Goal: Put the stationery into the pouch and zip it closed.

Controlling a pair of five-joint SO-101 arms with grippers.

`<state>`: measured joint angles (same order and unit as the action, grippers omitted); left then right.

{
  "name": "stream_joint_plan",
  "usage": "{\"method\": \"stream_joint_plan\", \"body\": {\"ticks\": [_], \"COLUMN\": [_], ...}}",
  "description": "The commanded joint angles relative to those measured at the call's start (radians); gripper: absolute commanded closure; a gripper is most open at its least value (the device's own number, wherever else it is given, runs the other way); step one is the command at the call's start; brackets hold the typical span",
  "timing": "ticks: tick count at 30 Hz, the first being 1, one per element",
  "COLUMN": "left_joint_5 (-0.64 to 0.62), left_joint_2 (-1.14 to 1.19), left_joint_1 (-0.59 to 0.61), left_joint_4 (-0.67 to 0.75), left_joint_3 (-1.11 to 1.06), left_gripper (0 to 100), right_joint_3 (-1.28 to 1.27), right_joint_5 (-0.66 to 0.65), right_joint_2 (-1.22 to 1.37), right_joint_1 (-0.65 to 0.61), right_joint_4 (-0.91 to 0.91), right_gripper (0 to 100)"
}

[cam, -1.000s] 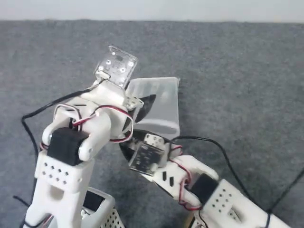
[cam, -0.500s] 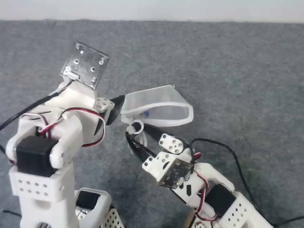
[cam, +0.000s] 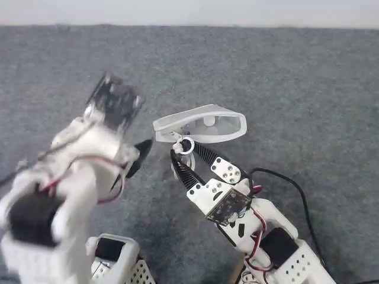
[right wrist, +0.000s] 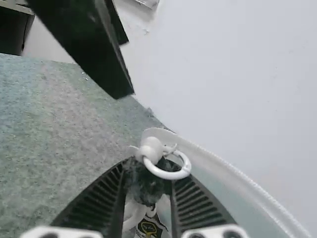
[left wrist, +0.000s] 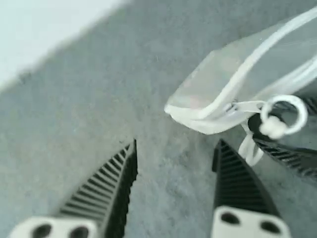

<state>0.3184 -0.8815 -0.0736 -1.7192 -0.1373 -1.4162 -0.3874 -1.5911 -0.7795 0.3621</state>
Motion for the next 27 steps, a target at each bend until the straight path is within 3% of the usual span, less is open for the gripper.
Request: {"method": "stream_joint_plan", "body": {"ticks": [1,5,10,27], "left_joint_5": [0.028,0.097,0.101,0.101], "left_joint_2": [-0.173,-0.292,-0.44,-0.554], "left_joint_1": [-0.055,-0.095,-0.094,-0.1], "left_joint_4": [0.049,0.152,0.298,0.644], "left_joint_3": [-0.174,-0.395,-0.587,-0.905], "left_gripper": [77,76,69,69], "right_joint_3": [0.035,0.077,0.164,0.167], "right_joint_5": [-0.009,-0.009,-0.011,-0.075], "right_joint_2": [-0.03,-0.03,-0.03,-0.031], "right_joint_1": [0.021,0.022,0.022,0.045], "right_joint_4": [0.004,0.074,0.22,0.234], "right_gripper": [99.3,99.3,99.3,99.3]}}
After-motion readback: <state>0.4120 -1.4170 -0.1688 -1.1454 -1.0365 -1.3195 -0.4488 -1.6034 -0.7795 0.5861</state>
